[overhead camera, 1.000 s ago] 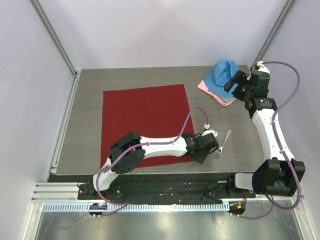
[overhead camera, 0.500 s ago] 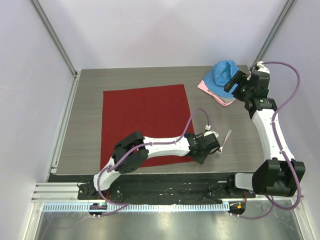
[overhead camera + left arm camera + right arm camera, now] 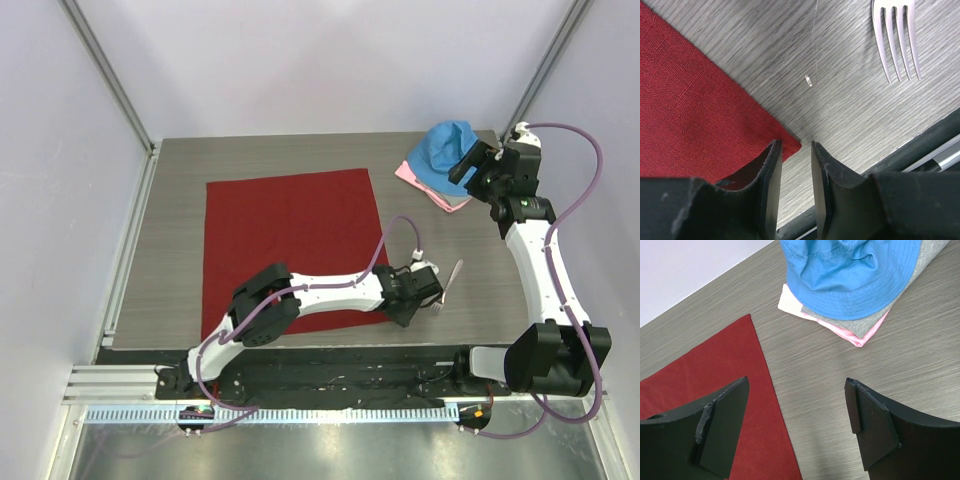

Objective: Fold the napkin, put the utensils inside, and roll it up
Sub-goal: Fold the napkin

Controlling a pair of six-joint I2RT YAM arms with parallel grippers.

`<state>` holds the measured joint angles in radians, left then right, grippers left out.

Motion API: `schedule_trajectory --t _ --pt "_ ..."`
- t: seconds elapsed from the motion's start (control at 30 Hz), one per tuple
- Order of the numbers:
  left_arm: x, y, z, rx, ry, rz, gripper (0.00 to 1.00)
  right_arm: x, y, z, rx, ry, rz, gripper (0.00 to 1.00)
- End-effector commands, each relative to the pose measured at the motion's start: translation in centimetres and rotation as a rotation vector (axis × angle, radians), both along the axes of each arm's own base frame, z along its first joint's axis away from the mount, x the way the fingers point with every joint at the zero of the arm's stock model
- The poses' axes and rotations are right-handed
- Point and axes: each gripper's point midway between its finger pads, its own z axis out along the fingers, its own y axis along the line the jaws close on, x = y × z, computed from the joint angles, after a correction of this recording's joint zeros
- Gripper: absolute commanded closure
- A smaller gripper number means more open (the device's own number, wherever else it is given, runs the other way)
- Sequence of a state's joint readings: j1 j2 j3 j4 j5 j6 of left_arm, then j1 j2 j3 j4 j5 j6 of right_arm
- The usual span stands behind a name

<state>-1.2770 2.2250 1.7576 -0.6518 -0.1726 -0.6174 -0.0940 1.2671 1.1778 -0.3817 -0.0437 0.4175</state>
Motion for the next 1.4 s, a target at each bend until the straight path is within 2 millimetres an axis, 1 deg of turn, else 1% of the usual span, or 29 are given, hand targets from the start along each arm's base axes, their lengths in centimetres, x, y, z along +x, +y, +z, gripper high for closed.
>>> schedule_trajectory --t 0.0,0.1,0.13,0.17,0.27,0.37,0.4,0.43,0.47,0.5,0.53,0.57,0.6,0.67,0.7,0.77,0.8,0.83,0.9,0.93,1.0,1.03,1.13,1.23,1.27,1.33,1.37 --pt "0.1 0.5 -0.5 0.025 0.016 0.012 0.69 -0.2 -0.1 2.4 -0.016 -0.082 0.005 0.14" --pt "0.4 0.8 -1.1 0.024 0.05 0.034 0.75 -0.4 -0.1 2.7 -0.019 -0.091 0.003 0.14" --pt "0.5 1.1 -1.4 0.027 0.06 0.043 0.82 -0.4 -0.1 2.9 -0.021 -0.094 0.005 0.14" --pt "0.5 1.1 -1.4 0.02 0.068 0.045 0.84 -0.4 -0.1 2.9 -0.022 -0.094 0.004 0.14" --pt "0.6 1.2 -1.8 0.014 0.097 0.049 0.89 -0.6 -0.1 3.0 -0.024 -0.099 0.003 0.14" --pt "0.7 1.1 -1.7 -0.009 0.121 0.047 1.0 -0.5 -0.1 3.1 -0.024 -0.1 0.003 0.14" --pt "0.6 1.1 -1.6 -0.015 0.119 0.04 1.0 -0.5 -0.1 2.9 -0.025 -0.095 0.004 0.14" --pt "0.8 0.7 -1.1 -0.04 0.112 0.032 1.0 -0.6 -0.1 2.9 -0.023 -0.096 0.005 0.14" --pt "1.3 0.5 0.5 -0.074 0.089 0.027 1.0 -0.6 -0.1 2.6 -0.024 -0.089 0.005 0.14" --pt "1.6 1.0 0.9 -0.079 0.075 0.032 1.0 -0.6 -0.1 2.6 -0.027 -0.089 0.005 0.14" --pt "2.6 1.0 1.7 -0.1 0.028 0.051 1.0 -0.6 -0.1 2.4 -0.027 -0.085 0.005 0.14" --pt "3.2 1.2 4.1 -0.147 -0.003 0.063 1.0 -0.5 -0.2 2.3 -0.027 -0.083 0.004 0.14" --pt "4.2 2.7 3.8 -0.137 -0.006 0.095 1.0 -0.5 -0.2 2.2 -0.03 -0.08 0.005 0.14" --pt "5.5 3.6 5.2 -0.184 -0.007 0.127 1.0 -0.4 -0.2 2.2 -0.03 -0.08 0.005 0.14" --pt "6.9 5.2 6.0 -0.199 -0.006 0.165 1.0 -0.3 -0.1 2.1 -0.025 -0.077 0.008 0.14" --pt "8.5 6.6 6.6 -0.218 -0.018 0.204 1.0 0.0 0.0 2.1 -0.021 -0.078 0.013 0.14" --pt "9.1 7.7 6.9 -0.219 -0.028 0.22 1.0 0.0 0.1 1.9 -0.018 -0.073 0.018 0.14" --pt "10.8 9.1 6.9 -0.209 -0.041 0.252 1.0 0.1 0.1 1.9 -0.015 -0.073 0.017 0.14" --pt "12.1 10.9 6.9 -0.182 -0.039 0.278 1.0 0.3 0.1 1.8 -0.013 -0.072 0.021 0.14" --pt "13.2 12.1 7.1 -0.171 -0.049 0.294 1.0 0.3 0.1 1.7 -0.013 -0.069 0.021 0.14" --pt "14.1 13.5 7.1 -0.158 -0.052 0.314 1.0 0.4 0.1 1.5 -0.014 -0.066 0.021 0.14" --pt "14.5 14.0 7.7 -0.167 -0.065 0.32 1.0 0.5 0.0 1.6 -0.015 -0.069 0.017 0.14" --pt "16.7 16.7 8.5 -0.166 -0.091 0.372 1.0 0.7 0.0 1.5 -0.015 -0.066 0.019 0.14" --pt "17.8 18.7 8.6 -0.157 -0.096 0.413 1.0 0.9 0.1 1.3 -0.01 -0.061 0.021 0.14" --pt "18.7 19.9 8.6 -0.153 -0.102 0.44 1.0 1.0 0.1 1.3 -0.011 -0.064 0.021 0.14" --pt "19.4 21.1 8.7 -0.154 -0.104 0.466 1.0 1.1 0.1 1.0 -0.011 -0.058 0.023 0.14" --pt "20.3 22.3 8.8 -0.154 -0.109 0.496 1.0 1.2 0.1 1.1 -0.009 -0.062 0.024 0.14"
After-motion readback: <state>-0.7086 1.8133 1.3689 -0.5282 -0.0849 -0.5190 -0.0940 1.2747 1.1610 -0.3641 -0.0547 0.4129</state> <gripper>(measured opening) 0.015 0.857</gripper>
